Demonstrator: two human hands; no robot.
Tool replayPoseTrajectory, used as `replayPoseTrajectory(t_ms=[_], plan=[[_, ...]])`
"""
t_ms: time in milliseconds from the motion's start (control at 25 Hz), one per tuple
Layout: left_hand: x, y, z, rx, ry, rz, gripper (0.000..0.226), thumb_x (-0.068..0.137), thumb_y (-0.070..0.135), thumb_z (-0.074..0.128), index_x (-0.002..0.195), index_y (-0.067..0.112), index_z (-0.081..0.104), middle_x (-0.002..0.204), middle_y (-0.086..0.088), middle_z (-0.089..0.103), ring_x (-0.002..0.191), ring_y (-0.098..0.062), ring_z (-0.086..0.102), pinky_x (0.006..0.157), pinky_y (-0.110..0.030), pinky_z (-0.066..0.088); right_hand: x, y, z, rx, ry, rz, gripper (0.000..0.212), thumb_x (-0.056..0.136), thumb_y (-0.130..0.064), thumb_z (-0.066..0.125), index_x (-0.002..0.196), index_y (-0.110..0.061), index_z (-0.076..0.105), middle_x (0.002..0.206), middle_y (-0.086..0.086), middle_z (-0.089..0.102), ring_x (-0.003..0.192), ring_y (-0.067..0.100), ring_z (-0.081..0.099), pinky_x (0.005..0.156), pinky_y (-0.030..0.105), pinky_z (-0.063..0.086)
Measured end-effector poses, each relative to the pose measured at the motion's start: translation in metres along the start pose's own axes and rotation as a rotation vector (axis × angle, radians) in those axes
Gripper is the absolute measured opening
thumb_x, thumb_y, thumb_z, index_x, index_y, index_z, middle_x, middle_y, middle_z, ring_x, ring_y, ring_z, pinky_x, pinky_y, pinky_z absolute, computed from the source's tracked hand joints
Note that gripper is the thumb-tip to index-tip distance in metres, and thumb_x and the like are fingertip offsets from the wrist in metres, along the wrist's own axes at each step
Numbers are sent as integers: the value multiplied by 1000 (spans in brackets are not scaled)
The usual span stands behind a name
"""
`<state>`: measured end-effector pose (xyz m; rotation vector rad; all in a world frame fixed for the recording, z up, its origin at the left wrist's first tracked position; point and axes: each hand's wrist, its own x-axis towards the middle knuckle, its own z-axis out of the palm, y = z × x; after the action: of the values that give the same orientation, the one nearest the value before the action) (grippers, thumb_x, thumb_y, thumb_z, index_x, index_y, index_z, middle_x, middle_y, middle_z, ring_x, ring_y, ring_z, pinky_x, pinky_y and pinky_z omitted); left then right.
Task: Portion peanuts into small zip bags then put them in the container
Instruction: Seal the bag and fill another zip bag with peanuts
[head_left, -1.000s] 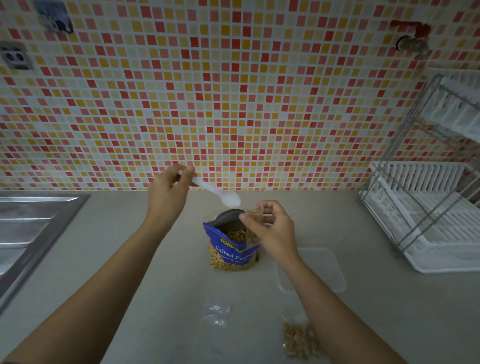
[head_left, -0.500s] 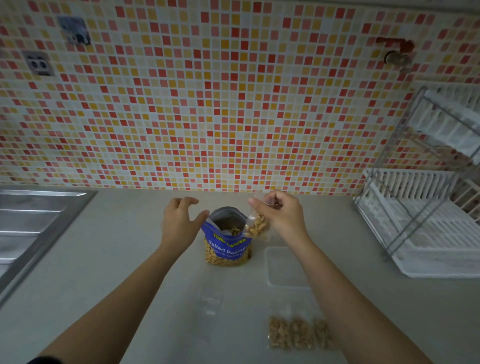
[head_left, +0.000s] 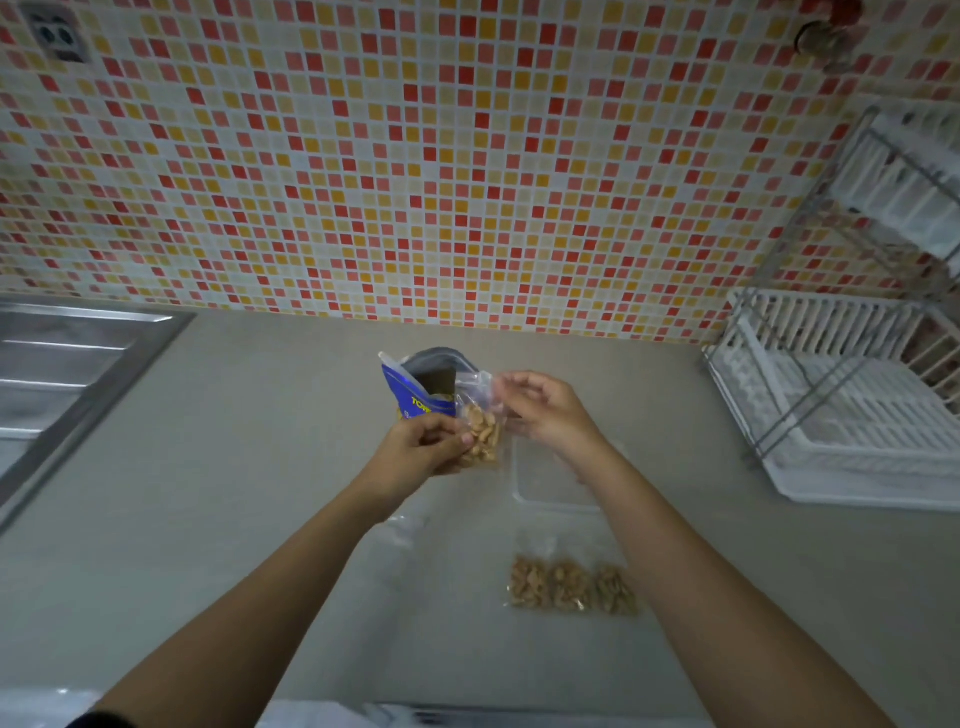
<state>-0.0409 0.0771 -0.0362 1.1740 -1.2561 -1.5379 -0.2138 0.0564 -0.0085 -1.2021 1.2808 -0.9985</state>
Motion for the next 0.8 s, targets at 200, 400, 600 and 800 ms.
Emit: replayPoseTrajectory(t_ms=[200,400,600,800], plan=[[-14,-50,-2,99,-24,-178,12,87,15,60,77,16,67,67,6,66,64,-3,59,65,-16,49,-12,56,-7,-224,112,-40,9,79,-18,71,72,-23,69,65,-7,65,55,-4,56,67,25,48],[-37,-108,2,229,53,-282,4,81,11,69,83,13,70,73,-8,65,71,-17,60,67,-19,53,-34,115,-1,-562,123,-54,12,74,-18,75,82,-9,75,80,5,75,69,8,64,71,20,48],[-41,-136,17,605,150,-185,26,78,16,72,102,13,64,72,-4,67,60,-1,59,57,0,41,-43,148,5,-806,105,-55,6,77,-18,69,78,-13,73,79,7,74,72,22,68,68,32,53],[-40,-145,27,717,190,-98,31,81,18,68,109,7,64,90,-14,72,82,-21,66,73,-15,46,-35,160,8,-1005,96,-125,8,75,-10,65,83,-9,67,85,14,67,79,35,62,66,37,49]])
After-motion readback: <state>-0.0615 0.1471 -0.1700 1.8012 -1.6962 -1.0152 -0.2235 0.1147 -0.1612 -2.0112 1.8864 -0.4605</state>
